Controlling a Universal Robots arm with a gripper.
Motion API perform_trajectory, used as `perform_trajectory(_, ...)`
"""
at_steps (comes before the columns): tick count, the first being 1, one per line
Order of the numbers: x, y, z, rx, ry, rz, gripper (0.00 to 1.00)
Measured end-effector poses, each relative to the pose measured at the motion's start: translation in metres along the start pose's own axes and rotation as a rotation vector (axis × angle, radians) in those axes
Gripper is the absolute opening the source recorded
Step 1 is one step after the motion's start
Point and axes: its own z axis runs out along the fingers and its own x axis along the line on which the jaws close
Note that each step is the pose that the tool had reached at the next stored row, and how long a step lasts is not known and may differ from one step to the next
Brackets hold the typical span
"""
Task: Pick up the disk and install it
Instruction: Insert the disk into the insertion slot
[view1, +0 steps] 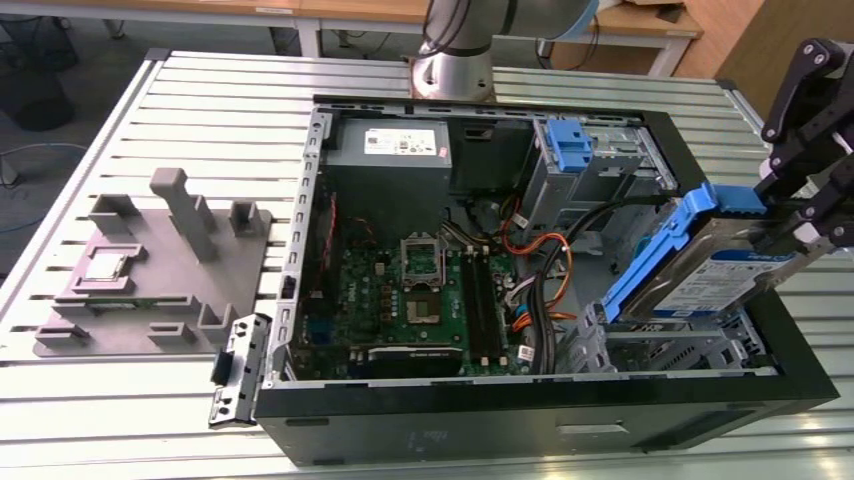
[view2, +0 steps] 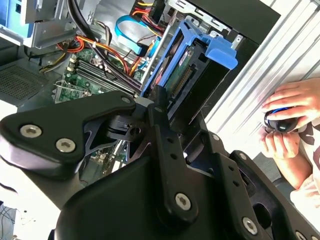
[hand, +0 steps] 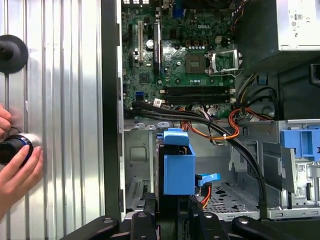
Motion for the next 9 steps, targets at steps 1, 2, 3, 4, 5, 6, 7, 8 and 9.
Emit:
perform_trajectory(1,0.0000,0.0000,0.0004,-0.0001,0.0000,0.000,0.35)
perform_trajectory(2,0.0001,0.0000,0.0008,-0.0001,-0.0001,0.000,0.35)
perform_trajectory(3,0.0001,0.0000,0.0012,-0.0001,-0.0001,0.000,0.35)
perform_trajectory(4,0.0001,0.0001,0.0013,0.0000,-0.0001,0.000,0.35)
perform_trajectory(5,0.0001,0.0001,0.0014,0.0000,-0.0001,0.000,0.35)
perform_trajectory(6,0.0001,0.0002,0.0014,0.0000,-0.0001,0.000,0.35)
perform_trajectory(7,0.0001,0.0002,0.0015,0.0000,-0.0002,0.000,0.35)
perform_trajectory(8,0.0001,0.0001,0.0013,0.0000,-0.0003,0.000,0.35)
perform_trajectory(9,0.0001,0.0002,0.0008,0.0001,-0.0007,0.000,0.35)
